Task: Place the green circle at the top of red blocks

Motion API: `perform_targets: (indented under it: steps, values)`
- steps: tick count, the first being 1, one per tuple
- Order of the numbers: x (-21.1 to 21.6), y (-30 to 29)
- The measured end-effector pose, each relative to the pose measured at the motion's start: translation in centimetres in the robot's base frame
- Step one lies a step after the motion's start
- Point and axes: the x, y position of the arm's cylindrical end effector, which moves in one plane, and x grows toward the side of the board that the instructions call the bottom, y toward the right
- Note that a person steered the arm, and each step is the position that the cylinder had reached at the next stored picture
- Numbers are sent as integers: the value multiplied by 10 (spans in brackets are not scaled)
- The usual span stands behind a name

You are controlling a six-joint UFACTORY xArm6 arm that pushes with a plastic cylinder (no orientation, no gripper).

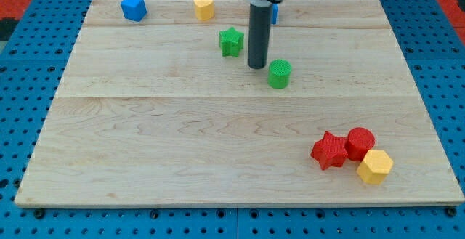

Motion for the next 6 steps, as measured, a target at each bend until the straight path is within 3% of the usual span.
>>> perform_targets:
  steps: [1, 2, 4, 5, 6]
  values:
    - [19, 25]
    - [90, 70]
    - [66, 70]
    - [75, 101]
    - [112, 103]
